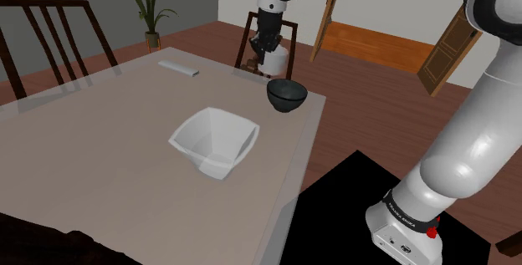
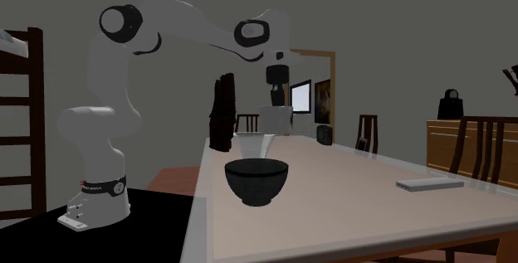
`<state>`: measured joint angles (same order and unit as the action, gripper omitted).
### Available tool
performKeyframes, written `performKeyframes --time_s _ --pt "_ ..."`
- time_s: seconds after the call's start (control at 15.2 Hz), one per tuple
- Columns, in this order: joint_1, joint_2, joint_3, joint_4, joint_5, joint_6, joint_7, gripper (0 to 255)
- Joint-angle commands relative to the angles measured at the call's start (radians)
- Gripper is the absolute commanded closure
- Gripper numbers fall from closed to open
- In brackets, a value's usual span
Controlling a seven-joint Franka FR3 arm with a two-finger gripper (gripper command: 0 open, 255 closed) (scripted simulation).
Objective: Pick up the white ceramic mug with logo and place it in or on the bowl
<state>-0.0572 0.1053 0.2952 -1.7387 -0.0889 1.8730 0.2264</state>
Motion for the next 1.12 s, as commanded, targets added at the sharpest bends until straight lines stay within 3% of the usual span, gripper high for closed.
performKeyframes --time_s 0.0,0.4,1.06 --pt "-0.026 -0.035 -0.018 -0.042 0.014 0.012 -0.047 255" --pt "-0.096 -0.14 -0.082 -0.16 0.047 0.036 -0.189 255" --pt "-0.095 -0.115 -0.081 -0.268 0.039 0.167 -0.179 255"
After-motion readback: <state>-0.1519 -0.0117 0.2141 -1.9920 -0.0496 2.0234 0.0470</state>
